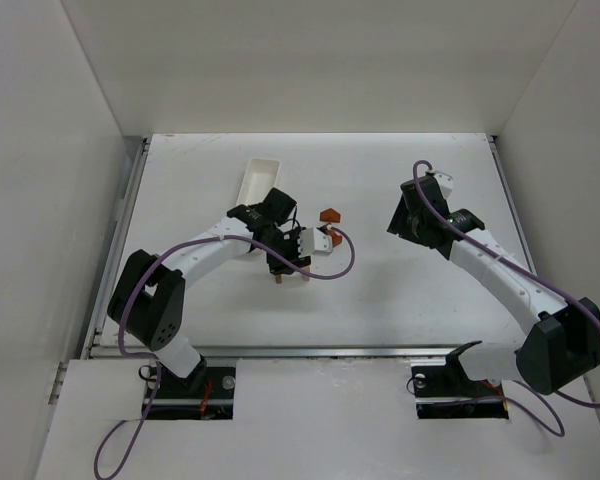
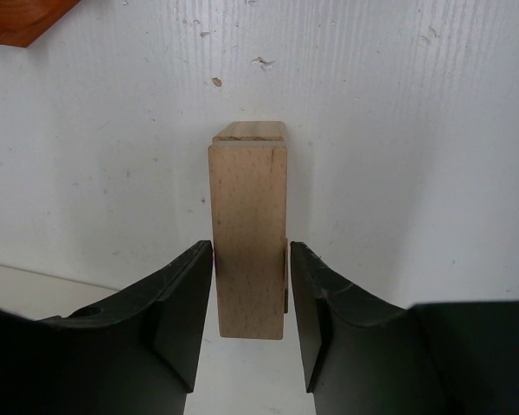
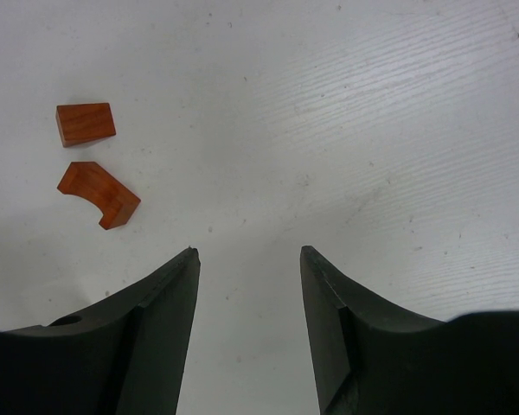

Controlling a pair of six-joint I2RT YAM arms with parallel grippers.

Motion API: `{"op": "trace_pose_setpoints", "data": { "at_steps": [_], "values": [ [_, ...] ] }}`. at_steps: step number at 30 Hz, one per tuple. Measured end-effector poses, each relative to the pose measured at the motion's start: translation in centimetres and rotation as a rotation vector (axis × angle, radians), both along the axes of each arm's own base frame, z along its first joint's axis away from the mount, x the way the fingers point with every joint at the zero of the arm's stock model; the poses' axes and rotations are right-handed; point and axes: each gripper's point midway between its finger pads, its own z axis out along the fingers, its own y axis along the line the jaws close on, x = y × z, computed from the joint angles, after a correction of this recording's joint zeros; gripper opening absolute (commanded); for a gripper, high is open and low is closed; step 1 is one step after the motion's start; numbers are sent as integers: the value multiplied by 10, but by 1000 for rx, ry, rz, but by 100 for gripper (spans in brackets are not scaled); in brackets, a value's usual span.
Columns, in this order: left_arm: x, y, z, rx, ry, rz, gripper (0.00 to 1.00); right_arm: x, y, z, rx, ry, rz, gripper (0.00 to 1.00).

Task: Build the wood block tower

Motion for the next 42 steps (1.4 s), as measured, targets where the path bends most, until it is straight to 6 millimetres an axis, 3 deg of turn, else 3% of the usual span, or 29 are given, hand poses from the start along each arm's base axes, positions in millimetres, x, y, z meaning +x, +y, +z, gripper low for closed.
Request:
{"op": "trace_pose_setpoints", "data": {
  "at_steps": [3, 4, 8, 12, 15, 23, 28, 33, 37, 40, 42],
  "values": [
    [0, 0, 0, 0, 1, 1, 39, 0, 0, 0, 0, 0, 0, 56],
    [0, 0, 0, -1, 2, 2, 43, 0, 0, 0, 0, 0, 0, 56],
    [-1, 0, 0, -1, 8, 7, 47, 0, 0, 0, -3, 0, 3, 65],
    [-2, 0, 1, -2, 8, 9, 57, -1, 1, 0, 1, 4, 13, 77],
    [-1, 0, 4, -6, 3, 10, 64, -1, 4, -1, 9, 9, 28, 80],
    [1, -3, 20, -30, -18, 12, 78, 2, 26, -12, 48, 43, 151, 100],
    [7, -9, 56, -97, -75, 46, 80, 9, 57, -47, 47, 137, 302, 100],
    [6, -10, 120, -238, -160, 150, 82, 20, 97, -88, -10, 236, 454, 94],
    [1, -2, 165, -361, -198, 265, 85, 32, 123, -108, -47, 257, 549, 89],
    [-3, 6, 182, -428, -205, 339, 87, 40, 137, -117, -68, 257, 598, 82],
    [-6, 10, 181, -448, -193, 384, 88, 47, 143, -123, -79, 252, 614, 73]
  ]
}}
